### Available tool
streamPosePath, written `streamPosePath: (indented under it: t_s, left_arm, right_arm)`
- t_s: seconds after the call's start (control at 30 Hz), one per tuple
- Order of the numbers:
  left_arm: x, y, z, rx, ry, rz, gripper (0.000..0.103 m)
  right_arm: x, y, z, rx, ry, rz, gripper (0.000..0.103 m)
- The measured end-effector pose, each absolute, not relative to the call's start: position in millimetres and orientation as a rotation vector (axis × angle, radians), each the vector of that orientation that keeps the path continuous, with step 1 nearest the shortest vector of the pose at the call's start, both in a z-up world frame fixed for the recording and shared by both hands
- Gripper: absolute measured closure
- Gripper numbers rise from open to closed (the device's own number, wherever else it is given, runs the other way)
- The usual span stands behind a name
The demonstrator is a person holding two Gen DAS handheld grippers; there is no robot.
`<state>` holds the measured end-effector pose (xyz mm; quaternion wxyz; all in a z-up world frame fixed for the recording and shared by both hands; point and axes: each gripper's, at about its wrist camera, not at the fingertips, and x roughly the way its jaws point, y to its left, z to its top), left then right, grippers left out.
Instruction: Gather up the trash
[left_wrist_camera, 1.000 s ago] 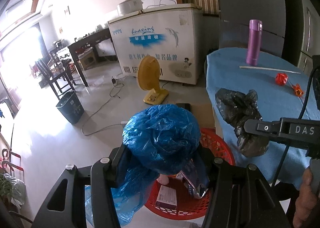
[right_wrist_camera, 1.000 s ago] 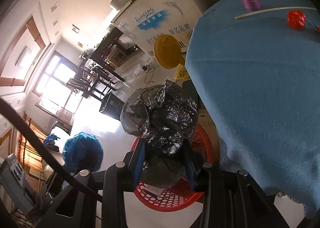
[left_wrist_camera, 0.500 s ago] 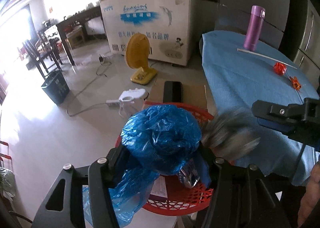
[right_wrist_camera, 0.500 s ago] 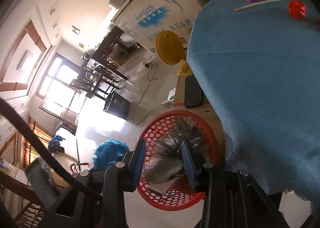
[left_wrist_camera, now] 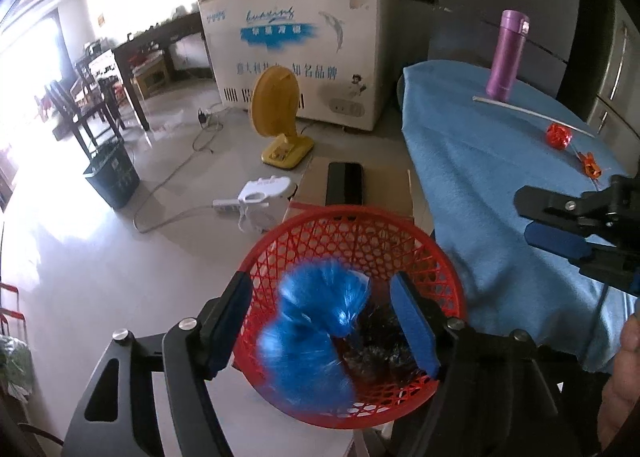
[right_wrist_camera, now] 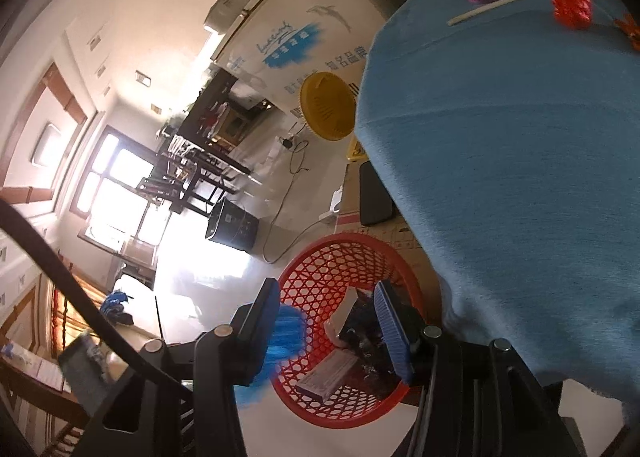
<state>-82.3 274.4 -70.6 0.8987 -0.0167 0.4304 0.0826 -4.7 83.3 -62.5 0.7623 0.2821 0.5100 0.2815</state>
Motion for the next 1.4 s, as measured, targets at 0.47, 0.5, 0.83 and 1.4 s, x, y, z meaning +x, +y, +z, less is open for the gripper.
streamPosePath:
  t_s: [0.47, 0.5, 0.83, 1.4]
  left_arm:
    - [-105.6, 241.7, -10.5, 0.113, 0.697, 0.175, 0.023]
    - [-107.7, 239.0, -5.8, 0.118, 0.684, 0.171, 0.023]
    - [-128.8, 213.5, 31.0, 0.165, 0.578, 0.137, 0.022]
    - [-150.9, 171.5, 63.3, 0.242, 0.497, 0.089, 0.02]
  right_arm:
    - [-0.7, 55.1, -63.2, 0.691, 1.088, 0.562, 0.049]
    - [-0.9, 53.4, -63.0, 0.696, 1.085, 0.56, 0.049]
    - [0.5, 35.2, -60.2, 0.736, 1.065, 0.542, 0.049]
    - [-6.1, -0.2, -48.9, 0.807, 0.998, 0.513, 0.049]
